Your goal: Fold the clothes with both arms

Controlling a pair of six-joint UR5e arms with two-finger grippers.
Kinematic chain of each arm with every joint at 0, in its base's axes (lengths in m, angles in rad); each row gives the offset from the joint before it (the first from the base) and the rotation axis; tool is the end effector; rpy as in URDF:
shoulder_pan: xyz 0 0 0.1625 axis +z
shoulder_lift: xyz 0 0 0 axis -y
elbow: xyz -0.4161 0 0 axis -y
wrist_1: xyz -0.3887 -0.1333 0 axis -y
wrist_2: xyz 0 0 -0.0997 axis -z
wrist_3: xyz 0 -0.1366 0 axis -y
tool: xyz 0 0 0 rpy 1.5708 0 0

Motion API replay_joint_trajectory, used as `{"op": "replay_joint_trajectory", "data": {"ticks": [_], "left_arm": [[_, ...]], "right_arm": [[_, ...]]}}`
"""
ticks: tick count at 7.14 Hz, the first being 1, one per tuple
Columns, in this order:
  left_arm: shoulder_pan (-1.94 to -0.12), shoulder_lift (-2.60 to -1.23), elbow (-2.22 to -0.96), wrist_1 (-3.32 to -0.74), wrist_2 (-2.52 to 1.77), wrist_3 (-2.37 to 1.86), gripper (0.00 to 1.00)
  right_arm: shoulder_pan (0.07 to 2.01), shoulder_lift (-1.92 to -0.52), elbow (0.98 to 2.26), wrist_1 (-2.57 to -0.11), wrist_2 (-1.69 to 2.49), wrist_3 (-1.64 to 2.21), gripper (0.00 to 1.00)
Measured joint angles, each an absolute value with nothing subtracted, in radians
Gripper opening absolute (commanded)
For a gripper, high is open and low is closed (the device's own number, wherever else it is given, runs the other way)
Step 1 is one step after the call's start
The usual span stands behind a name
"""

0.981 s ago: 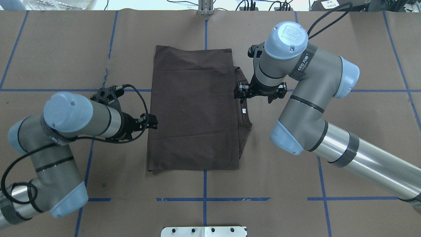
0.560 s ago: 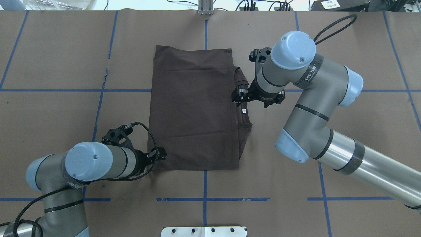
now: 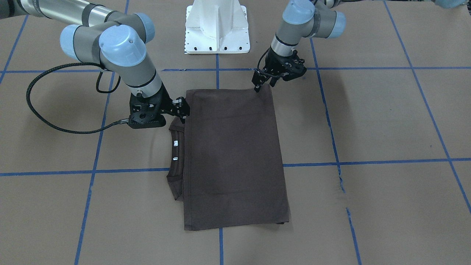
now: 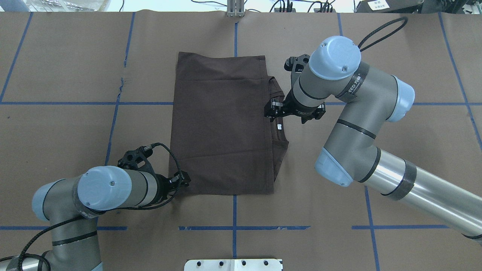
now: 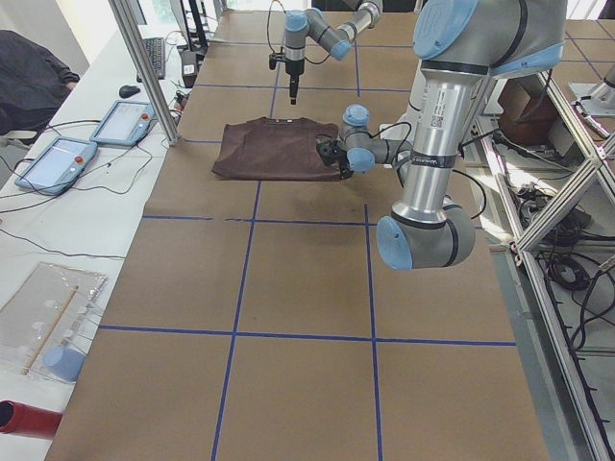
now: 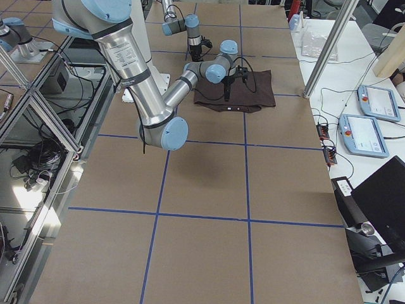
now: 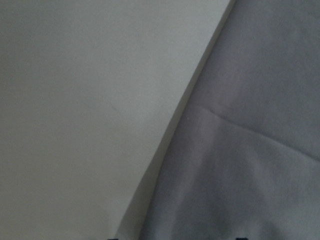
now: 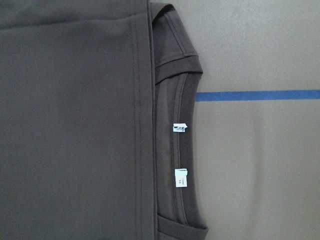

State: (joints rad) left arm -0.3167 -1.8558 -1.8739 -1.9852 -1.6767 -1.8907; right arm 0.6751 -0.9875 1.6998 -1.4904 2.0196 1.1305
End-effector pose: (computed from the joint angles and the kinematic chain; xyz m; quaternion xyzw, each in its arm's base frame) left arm 0.5412 -0.3025 0.3352 -0.0472 0.4798 -0.2499 0.8397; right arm -0.4854 -0.4834 0.2711 0.0250 -0.4280 0.0200 0.9032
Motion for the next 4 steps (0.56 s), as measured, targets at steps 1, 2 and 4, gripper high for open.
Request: {"op": "replay_joint_trajectory", "data": {"ticks": [1, 2, 4], "left_arm": [[-0.316, -1.857, -1.871, -1.980, -1.677, -1.891, 0.73], [-0.316, -1.858, -1.869, -1.974, -1.677, -1.891, 0.60], [-0.316, -1.859, -1.869, -1.966, -1.677, -1.891, 0.17]], "right_arm": [[0.675, -0.988, 1.700, -1.491, 2.020, 1.130, 1.00], [0.675, -0.988, 1.700, -1.491, 2.020, 1.130, 1.00], [0.675, -0.990, 1.700, -1.494, 2.020, 1.129, 1.00]]}}
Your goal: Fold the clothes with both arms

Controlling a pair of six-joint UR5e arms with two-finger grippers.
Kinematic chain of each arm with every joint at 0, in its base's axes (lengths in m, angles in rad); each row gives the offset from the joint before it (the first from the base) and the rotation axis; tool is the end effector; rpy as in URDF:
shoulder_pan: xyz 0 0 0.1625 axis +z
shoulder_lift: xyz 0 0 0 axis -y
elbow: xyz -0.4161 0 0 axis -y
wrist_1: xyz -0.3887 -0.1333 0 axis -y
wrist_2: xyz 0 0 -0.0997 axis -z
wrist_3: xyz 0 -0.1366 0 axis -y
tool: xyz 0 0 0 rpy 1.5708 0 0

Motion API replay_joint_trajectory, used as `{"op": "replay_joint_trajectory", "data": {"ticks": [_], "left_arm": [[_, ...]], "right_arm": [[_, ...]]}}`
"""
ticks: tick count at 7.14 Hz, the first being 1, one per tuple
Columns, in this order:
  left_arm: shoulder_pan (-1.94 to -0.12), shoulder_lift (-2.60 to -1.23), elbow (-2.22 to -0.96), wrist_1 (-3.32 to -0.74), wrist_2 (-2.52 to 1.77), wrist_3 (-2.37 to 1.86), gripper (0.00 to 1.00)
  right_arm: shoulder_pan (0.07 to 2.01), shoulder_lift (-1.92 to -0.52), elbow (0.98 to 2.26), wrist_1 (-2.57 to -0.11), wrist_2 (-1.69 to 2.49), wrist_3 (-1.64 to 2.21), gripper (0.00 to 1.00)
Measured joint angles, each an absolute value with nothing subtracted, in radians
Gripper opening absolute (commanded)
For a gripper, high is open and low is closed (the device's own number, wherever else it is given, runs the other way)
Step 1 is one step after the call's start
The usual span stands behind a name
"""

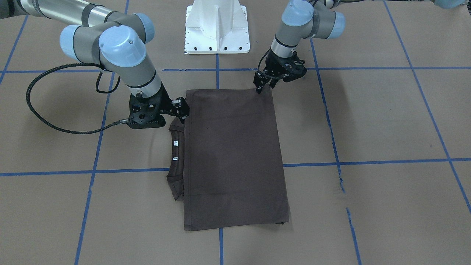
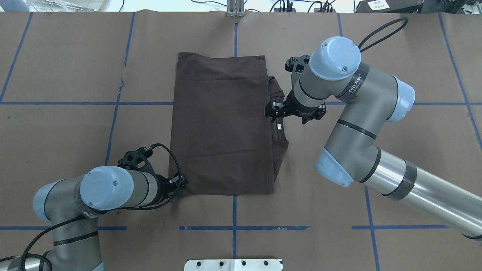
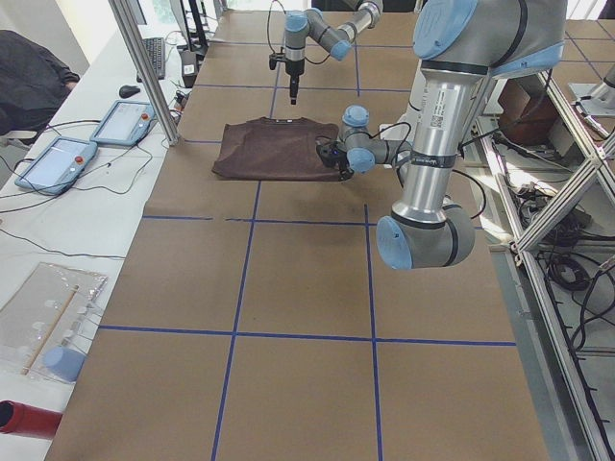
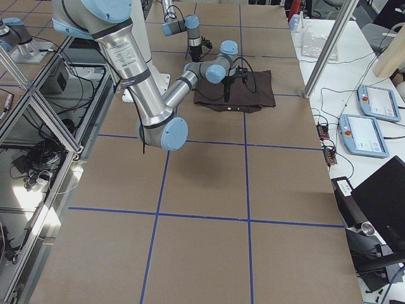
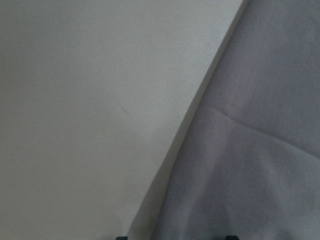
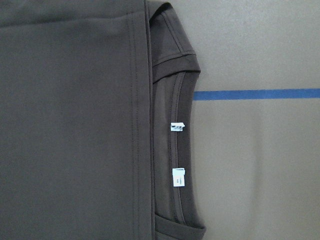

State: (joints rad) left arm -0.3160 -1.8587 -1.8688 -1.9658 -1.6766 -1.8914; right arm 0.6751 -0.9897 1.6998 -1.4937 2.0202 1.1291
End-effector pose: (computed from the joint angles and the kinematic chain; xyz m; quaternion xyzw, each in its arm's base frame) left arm 0.5432 -0.3027 0.3392 -0.0477 0.4703 -0.2520 0.8444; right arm -0.4852 -0.4831 0.2731 0.0236 -0.4261 0.0200 0.9041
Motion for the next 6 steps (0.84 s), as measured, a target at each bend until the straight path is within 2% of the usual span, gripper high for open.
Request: {"op": "replay_joint_trajectory", "data": {"ticks": [1, 6], "left_arm": [[-0.316, -1.859, -1.869, -1.964, -1.677, -1.891, 0.00], [-0.317, -1.860, -1.904, -1.947, -1.683, -1.862, 0.00]], "right_arm": [[0.676, -0.989, 1.700, -1.495, 2.020, 1.129, 1.00], [0.665, -0.994, 1.705, -1.494, 2.017, 1.192, 1.00]]}}
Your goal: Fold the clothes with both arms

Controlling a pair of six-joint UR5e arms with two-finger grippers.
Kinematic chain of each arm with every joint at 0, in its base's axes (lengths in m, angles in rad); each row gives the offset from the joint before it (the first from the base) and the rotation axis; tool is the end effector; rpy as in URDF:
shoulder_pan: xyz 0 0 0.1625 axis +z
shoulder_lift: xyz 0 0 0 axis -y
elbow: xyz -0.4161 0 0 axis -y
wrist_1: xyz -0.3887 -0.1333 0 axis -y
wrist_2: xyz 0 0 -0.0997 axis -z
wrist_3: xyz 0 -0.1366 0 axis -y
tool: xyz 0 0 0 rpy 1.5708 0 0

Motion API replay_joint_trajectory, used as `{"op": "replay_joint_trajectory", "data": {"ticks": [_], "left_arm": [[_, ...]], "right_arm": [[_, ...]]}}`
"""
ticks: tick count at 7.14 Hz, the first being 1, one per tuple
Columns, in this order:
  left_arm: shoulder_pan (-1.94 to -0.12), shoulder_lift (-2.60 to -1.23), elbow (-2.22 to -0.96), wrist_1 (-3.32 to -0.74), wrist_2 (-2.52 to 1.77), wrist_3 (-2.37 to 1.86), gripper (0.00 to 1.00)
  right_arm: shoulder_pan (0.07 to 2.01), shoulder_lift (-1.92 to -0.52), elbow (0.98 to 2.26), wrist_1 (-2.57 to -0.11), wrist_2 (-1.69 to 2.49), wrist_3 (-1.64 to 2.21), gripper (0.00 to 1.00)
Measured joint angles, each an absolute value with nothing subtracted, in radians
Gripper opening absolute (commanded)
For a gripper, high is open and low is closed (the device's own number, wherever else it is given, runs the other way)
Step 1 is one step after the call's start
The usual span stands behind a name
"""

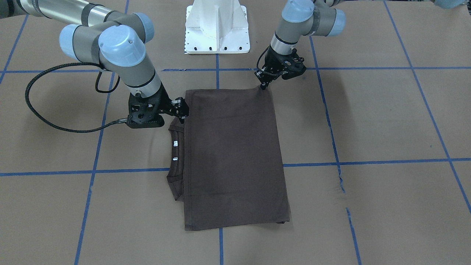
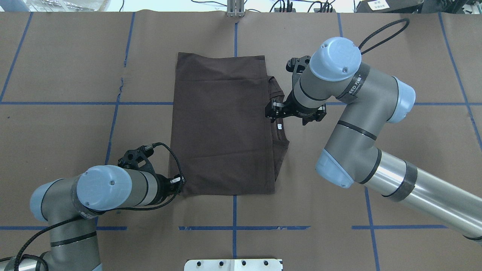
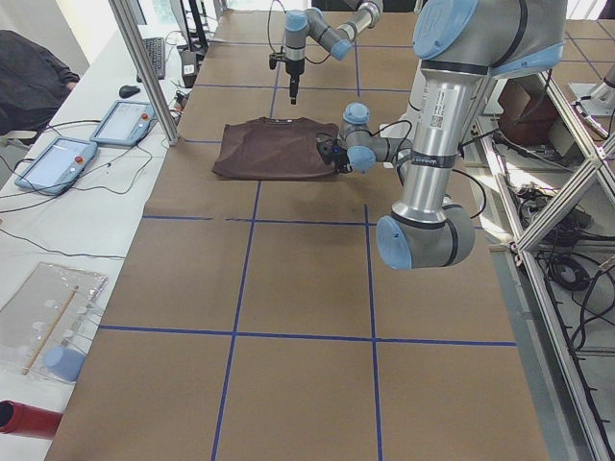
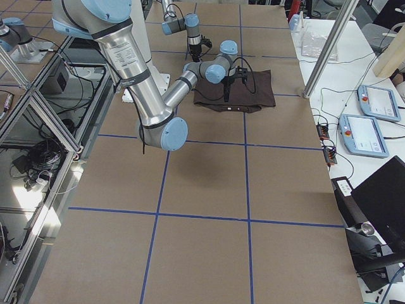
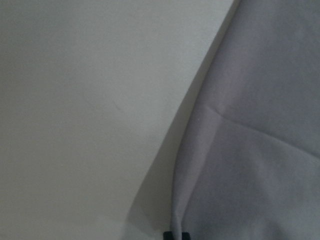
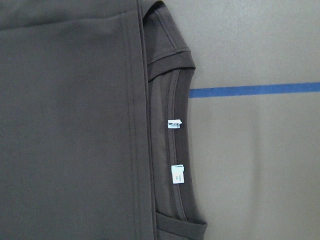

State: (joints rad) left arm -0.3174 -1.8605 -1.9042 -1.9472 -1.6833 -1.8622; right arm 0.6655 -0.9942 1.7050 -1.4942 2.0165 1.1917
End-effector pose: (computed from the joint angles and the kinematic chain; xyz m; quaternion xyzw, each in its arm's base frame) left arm 0.5357 -0.3001 0.3240 -0.0431 0.4791 -0.2369 0.8441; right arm -0.4882 -0.4778 0.2741 0.0097 -0.4261 0.0446 0.9035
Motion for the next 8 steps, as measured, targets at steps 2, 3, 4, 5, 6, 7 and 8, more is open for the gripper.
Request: {"op": "replay_joint_trajectory", "data": {"ticks": [2, 3, 4, 5, 6, 7, 8], "left_arm": [[-0.317, -1.865, -1.934, -1.902, -1.685, -1.835, 0.00], [-0.318, -1.866, -1.939, -1.893, -1.686, -1.831, 0.00], [-0.318, -1.867, -1.941, -1.890, -1.686, -1.828, 0.00], [-0.318, -1.867, -1.942, -1.889, -1.686, -1.826, 0.00], [-0.318, -1.868, -1.944, -1.889, -1.686, -1.825, 0.00], [-0.318, -1.870, -1.946, -1.888, -1.686, -1.824, 0.00], [-0.318, -1.872, -1.946, -1.888, -1.686, -1.824, 0.00]], "right_arm": [[0.592, -0.997, 1.712, -1.489, 1.964, 1.427, 1.00], [0.536, -0.998, 1.713, -1.490, 1.906, 1.552, 1.00], [0.486, -0.999, 1.713, -1.493, 1.852, 1.655, 1.00], [0.445, -1.005, 1.714, -1.498, 1.817, 1.740, 1.00], [0.411, -1.016, 1.713, -1.501, 1.792, 1.800, 1.00], [0.389, -1.023, 1.711, -1.503, 1.779, 1.830, 1.00], [0.378, -1.026, 1.710, -1.505, 1.774, 1.841, 1.00]]}}
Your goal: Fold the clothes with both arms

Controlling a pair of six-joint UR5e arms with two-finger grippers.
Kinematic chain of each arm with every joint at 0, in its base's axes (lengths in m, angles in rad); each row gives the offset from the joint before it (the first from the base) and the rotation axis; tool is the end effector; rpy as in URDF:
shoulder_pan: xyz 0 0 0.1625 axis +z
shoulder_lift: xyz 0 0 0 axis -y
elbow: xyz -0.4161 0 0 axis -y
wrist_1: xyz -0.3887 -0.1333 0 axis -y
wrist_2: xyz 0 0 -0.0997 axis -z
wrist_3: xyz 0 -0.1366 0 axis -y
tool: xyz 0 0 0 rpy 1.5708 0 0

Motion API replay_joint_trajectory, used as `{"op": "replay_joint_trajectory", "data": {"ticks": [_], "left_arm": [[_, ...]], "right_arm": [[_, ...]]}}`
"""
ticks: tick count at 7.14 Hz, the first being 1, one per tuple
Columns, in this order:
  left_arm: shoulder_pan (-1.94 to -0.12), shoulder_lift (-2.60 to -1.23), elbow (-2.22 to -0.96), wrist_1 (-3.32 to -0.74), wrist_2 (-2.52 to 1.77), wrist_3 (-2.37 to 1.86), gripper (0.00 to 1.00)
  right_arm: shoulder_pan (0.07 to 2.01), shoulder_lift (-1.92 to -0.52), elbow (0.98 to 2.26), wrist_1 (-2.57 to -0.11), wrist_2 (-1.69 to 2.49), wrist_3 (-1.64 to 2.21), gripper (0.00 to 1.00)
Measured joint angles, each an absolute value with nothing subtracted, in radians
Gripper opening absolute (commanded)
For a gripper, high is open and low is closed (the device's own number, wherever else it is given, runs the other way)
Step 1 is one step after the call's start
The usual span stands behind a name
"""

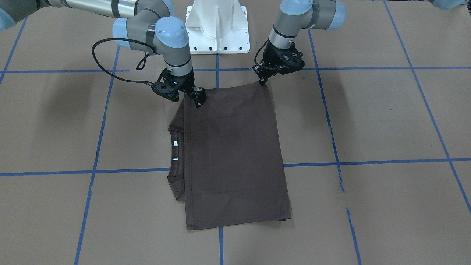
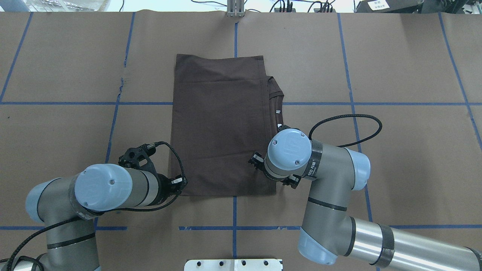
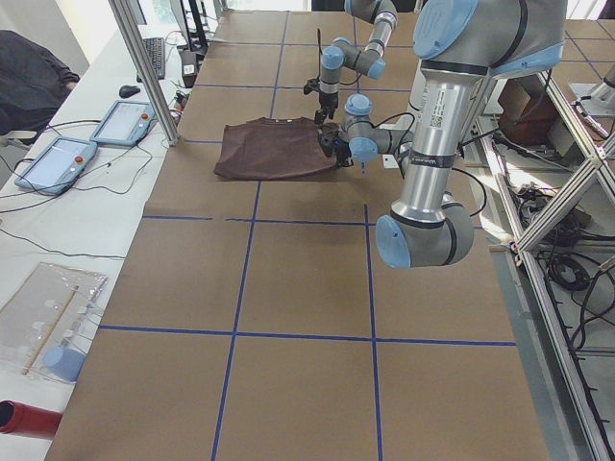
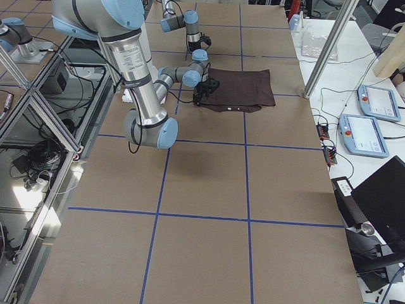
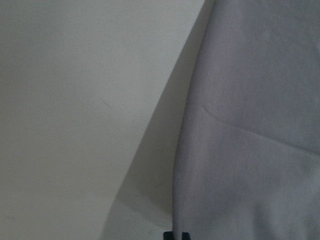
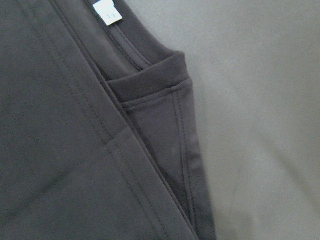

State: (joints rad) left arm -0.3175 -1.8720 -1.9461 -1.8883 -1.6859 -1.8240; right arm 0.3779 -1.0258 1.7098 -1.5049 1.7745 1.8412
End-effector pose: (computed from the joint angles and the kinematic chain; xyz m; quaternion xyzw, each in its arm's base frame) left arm 0.5282 -0.2974 0.3069 -0.0352 0.4774 -0.2207 0.8498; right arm -0.5941 -0.3495 0.3026 -0.0749 -0.3689 0.2595 0.8894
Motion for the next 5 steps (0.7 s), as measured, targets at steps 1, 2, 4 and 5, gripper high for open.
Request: {"op": "replay_joint_trajectory", "data": {"ticks": [1, 2, 4, 5], "left_arm": [[-0.318, -1.873, -1.946, -1.888, -1.686, -1.824, 0.00], [-0.318, -1.874, -1.947, -1.887, -1.686, -1.824, 0.00], [-0.319, -1.873, -1.947, -1.886, -1.686, -1.824, 0.00], [-0.320, -1.873, -1.947, -1.885, -1.686, -1.824, 0.00]], "right_arm": [[0.373, -1.026, 1.708, -1.506, 1.773, 1.846, 1.00], [0.370, -1.025, 1.705, -1.506, 1.772, 1.848, 0.99], [0.366, -1.021, 1.697, -1.509, 1.771, 1.848, 0.69], [0.365, -1.020, 1.695, -1.512, 1.771, 1.848, 0.36]]}}
